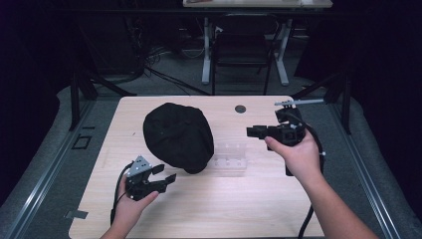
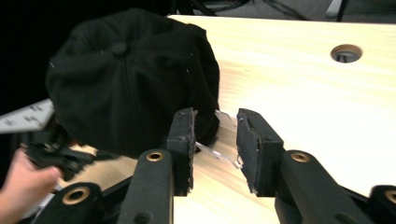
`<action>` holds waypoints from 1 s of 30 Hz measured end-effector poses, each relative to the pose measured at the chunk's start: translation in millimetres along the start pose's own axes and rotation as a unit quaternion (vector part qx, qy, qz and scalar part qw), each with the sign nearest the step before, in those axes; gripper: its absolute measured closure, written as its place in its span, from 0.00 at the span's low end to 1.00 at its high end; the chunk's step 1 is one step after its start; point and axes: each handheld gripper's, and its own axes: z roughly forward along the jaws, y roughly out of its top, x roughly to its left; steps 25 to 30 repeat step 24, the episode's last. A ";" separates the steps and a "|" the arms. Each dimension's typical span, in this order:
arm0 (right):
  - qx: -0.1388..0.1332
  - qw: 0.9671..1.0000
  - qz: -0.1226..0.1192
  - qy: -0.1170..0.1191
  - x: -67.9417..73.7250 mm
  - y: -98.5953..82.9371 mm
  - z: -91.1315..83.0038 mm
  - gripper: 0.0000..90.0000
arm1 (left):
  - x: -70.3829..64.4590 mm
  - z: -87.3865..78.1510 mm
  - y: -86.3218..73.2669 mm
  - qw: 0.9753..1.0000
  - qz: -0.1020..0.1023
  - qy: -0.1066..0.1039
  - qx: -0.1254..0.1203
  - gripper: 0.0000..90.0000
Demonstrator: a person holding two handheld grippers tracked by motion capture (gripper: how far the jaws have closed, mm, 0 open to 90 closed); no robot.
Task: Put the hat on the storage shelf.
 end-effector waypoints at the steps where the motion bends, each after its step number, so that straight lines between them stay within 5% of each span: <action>1: -0.002 1.000 -0.006 -0.005 -0.4 -5.8 0.0 0.73 | 1.6 -0.3 -1.7 1.000 -0.002 0.000 -0.005 0.44; 6: -0.018 0.999 -0.028 -0.024 -2.3 -33.8 2.3 0.72 | 6.0 0.2 -8.7 1.000 -0.012 -0.001 -0.011 0.45; 8: -0.025 0.997 -0.056 -0.043 -1.0 -44.8 3.6 0.72 | 6.1 1.1 -10.7 1.000 -0.005 0.000 -0.011 0.45; 16: -0.037 0.991 -0.102 -0.073 -2.3 -82.0 14.0 0.69 | 7.0 2.8 -15.2 1.000 -0.001 -0.006 -0.006 0.45; 24: -0.058 0.988 -0.111 -0.091 -17.2 -120.7 25.2 0.62 | -1.8 9.9 -13.0 0.999 -0.006 -0.033 -0.014 0.45; 30: -0.058 0.988 -0.111 -0.091 -17.2 -120.7 25.2 0.62 | -1.8 9.9 -13.0 0.999 -0.006 -0.033 -0.014 0.45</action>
